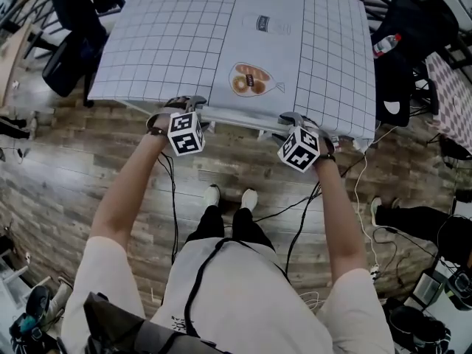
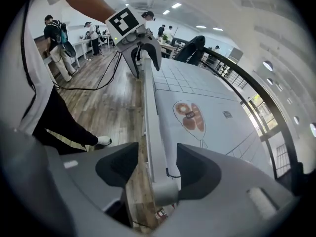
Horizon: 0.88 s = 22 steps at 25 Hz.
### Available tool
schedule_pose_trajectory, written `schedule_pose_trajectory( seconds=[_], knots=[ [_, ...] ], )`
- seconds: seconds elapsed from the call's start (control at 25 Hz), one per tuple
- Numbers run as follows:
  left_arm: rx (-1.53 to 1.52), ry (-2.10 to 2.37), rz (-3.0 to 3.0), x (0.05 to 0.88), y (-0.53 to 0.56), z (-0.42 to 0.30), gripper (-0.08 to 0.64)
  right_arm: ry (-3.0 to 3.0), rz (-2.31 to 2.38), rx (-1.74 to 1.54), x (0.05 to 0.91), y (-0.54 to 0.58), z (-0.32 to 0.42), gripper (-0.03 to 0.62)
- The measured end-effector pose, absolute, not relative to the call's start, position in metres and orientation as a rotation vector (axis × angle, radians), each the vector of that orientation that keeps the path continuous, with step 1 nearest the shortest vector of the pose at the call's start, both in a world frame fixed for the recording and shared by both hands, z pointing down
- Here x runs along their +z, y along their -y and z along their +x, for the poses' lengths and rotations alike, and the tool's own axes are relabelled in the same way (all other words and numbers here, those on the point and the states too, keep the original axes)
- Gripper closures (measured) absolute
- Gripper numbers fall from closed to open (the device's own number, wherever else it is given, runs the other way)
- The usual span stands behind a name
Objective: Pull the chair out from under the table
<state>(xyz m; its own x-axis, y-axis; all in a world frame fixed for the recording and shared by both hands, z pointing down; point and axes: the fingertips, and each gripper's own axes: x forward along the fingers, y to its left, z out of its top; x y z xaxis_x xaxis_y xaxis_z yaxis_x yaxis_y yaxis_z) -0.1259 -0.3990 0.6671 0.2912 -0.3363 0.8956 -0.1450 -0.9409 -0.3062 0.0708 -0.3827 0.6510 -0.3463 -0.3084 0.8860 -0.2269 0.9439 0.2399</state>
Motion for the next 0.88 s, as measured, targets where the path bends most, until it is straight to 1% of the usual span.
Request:
schedule_pose_trajectory(
  seconds=[0.08, 0.16, 0.24, 0.32, 0.36, 0.48, 0.56, 0.68, 0.72, 0.76, 0.88],
  knots=[
    [-1.758, -0.38, -2.36, 0.673, 0.398, -0.123, 0.262, 1.927, 0.354, -0.088, 0.657, 0.383, 0.069, 0.347],
    [-1.804, -0.308, -2.321, 0.679, 0.398, -0.123, 0.262, 1.905, 0.316, -0.093, 0.664, 0.382, 0.067, 0.371],
    [-1.866, -0.227, -2.24, 0.687, 0.399, -0.126, 0.27, 1.879, 0.281, -0.096, 0.671, 0.381, 0.065, 0.377],
    [-1.909, -0.153, -2.16, 0.696, 0.4, -0.128, 0.294, 1.851, 0.252, -0.111, 0.676, 0.38, 0.064, 0.383],
    [-1.921, -0.125, -2.132, 0.699, 0.401, -0.128, 0.318, 1.836, 0.238, -0.124, 0.679, 0.38, 0.063, 0.394],
    [-1.932, -0.065, -2.076, 0.705, 0.404, -0.127, 0.386, 1.805, 0.202, -0.155, 0.687, 0.38, 0.062, 0.443],
    [-1.938, -0.033, -2.058, 0.707, 0.404, -0.127, 0.403, 1.791, 0.183, -0.17, 0.69, 0.382, 0.061, 0.465],
    [-1.954, 0.008, -2.035, 0.714, 0.398, -0.128, 0.437, 1.789, 0.175, -0.175, 0.691, 0.382, 0.057, 0.469],
    [-1.957, 0.014, -2.031, 0.716, 0.397, -0.128, 0.448, 1.789, 0.181, -0.178, 0.692, 0.383, 0.057, 0.486],
    [-1.959, 0.013, -2.031, 0.717, 0.398, -0.128, 0.448, 1.789, 0.187, -0.182, 0.692, 0.385, 0.058, 0.497],
    [-1.969, -0.008, -2.079, 0.717, 0.399, -0.128, 0.46, 1.798, 0.19, -0.16, 0.691, 0.386, 0.057, 0.502]
  ],
)
